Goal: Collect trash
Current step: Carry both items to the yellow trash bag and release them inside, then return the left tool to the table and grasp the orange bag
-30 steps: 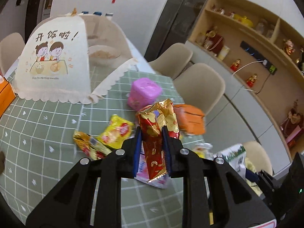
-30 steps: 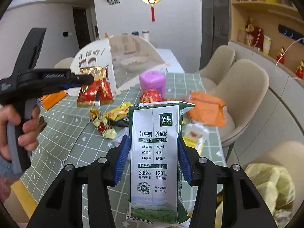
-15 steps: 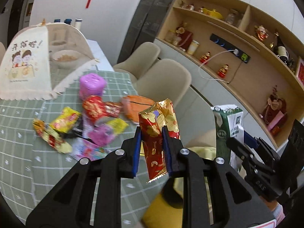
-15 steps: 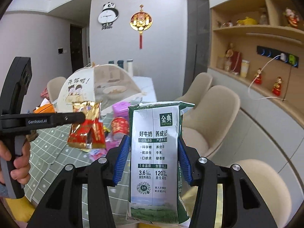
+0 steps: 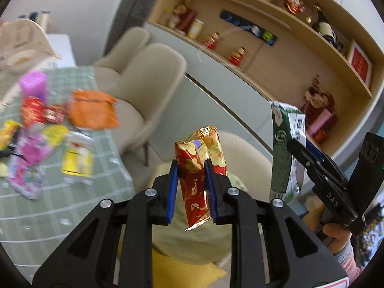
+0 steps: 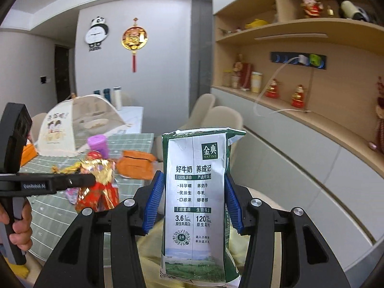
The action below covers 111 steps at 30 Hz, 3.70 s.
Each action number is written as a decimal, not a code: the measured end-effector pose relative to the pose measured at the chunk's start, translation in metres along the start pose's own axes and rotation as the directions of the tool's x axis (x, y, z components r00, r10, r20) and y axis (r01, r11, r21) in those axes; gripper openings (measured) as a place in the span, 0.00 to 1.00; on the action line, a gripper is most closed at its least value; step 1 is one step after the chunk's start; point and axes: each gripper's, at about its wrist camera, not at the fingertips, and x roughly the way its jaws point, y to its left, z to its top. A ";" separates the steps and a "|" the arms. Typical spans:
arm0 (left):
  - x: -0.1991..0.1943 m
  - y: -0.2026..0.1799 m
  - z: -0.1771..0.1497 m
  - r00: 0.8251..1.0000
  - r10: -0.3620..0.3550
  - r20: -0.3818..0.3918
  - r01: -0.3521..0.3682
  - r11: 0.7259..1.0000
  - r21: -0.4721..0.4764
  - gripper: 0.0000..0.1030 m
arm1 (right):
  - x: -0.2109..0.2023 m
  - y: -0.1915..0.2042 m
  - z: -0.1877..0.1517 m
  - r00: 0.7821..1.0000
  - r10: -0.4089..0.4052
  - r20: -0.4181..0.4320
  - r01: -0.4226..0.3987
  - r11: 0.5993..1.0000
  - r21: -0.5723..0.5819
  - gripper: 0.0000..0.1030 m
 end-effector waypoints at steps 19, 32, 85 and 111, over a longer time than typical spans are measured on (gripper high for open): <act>0.071 -0.033 -0.018 0.998 0.011 -0.065 -0.008 0.999 0.050 0.40 | 0.026 -0.038 -0.045 1.000 -0.006 -0.002 0.006 0.998 0.070 0.45; 0.018 0.033 -0.038 0.989 0.137 -0.053 -0.139 0.990 -0.038 0.40 | 0.069 -0.008 -0.098 0.993 0.015 -0.115 -0.014 1.000 0.006 0.47; 0.058 0.248 0.137 0.937 0.348 0.020 -0.347 0.936 -0.059 0.09 | 0.179 0.122 -0.032 0.943 0.178 -0.280 -0.124 0.972 0.200 0.56; -0.203 0.373 -0.049 0.838 0.542 -0.067 -0.535 0.789 -0.302 0.10 | 0.248 0.345 -0.064 0.798 0.392 -0.457 -0.477 0.875 -0.084 0.56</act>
